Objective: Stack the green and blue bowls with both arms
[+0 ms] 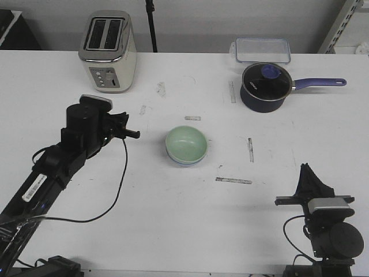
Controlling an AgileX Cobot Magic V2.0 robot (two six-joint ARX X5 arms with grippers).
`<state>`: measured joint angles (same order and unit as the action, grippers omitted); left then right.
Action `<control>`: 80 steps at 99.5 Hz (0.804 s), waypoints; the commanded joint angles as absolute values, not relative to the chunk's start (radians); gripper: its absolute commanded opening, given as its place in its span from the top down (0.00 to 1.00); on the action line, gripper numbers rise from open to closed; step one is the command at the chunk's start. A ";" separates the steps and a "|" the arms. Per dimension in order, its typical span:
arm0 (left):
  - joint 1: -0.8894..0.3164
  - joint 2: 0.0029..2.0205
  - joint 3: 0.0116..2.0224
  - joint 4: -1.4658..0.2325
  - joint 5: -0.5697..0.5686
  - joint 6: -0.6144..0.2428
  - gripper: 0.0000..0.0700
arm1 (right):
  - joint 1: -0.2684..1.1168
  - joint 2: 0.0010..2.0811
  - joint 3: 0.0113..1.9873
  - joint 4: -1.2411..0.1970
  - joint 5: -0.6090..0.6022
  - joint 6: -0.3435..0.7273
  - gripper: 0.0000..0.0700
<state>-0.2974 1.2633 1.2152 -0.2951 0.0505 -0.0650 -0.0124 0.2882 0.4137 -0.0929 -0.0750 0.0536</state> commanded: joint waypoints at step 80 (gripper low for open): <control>0.029 0.637 0.450 0.322 0.088 -0.049 1.00 | -0.012 0.288 0.410 -0.082 -0.073 0.062 0.98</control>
